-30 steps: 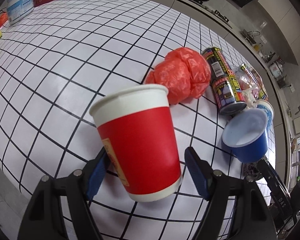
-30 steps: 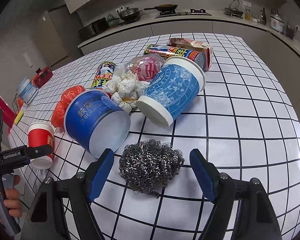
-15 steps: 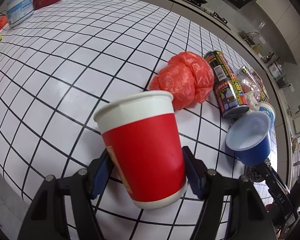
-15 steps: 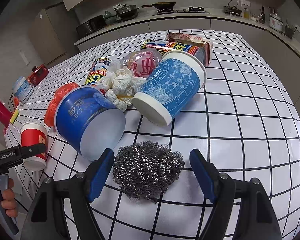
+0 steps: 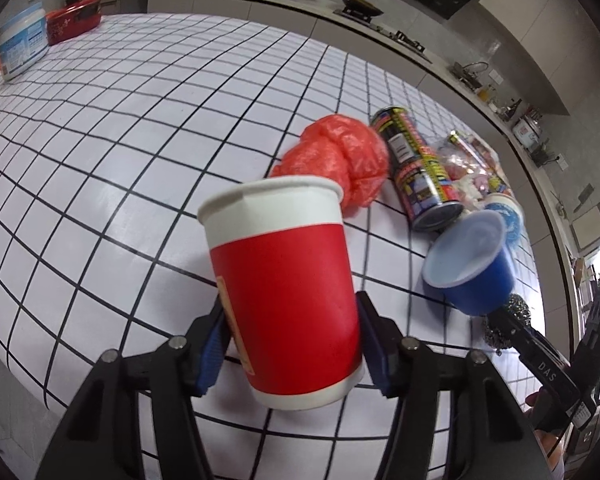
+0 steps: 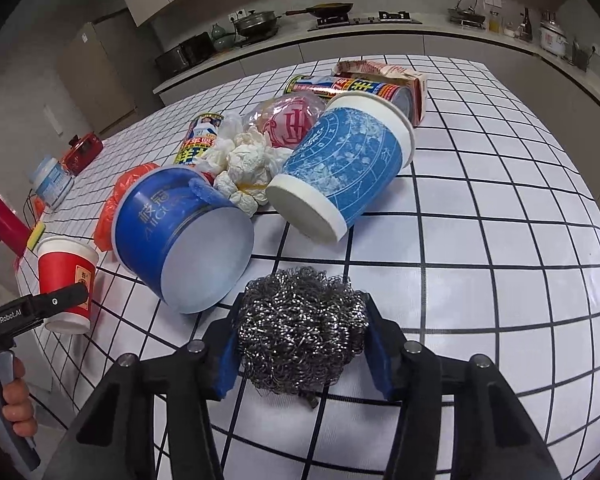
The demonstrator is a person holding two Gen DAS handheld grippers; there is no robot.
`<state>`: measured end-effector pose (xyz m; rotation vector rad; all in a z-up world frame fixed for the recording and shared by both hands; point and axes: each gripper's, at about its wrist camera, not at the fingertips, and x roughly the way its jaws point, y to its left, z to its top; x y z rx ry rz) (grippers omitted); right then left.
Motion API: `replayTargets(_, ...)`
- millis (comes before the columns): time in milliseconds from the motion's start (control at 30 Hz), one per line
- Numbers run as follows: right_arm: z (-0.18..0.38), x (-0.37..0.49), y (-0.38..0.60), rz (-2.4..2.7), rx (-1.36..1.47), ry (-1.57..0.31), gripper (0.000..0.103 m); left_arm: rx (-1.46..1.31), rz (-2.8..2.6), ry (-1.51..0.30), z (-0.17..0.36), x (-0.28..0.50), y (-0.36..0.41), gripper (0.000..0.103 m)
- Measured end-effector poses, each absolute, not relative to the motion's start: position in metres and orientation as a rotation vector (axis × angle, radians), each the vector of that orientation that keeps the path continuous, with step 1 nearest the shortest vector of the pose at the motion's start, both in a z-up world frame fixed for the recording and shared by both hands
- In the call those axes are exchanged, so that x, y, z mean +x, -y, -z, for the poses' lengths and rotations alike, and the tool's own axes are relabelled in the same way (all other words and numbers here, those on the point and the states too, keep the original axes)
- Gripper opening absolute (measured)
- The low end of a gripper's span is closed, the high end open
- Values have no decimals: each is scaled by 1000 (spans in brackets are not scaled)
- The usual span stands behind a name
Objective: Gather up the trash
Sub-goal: 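Carry the red cup and steel wool over the bucket and release both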
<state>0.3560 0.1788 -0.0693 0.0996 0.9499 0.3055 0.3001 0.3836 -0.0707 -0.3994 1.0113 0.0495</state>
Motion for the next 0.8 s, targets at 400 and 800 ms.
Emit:
replayTargets(400,26,310,-85,-72,231,-822,55,-290,298,-892,3,305,-290,59)
replayTargets(800,48,260,161,302,399,-830,55,-151,657,-1031,29,333,-41,59)
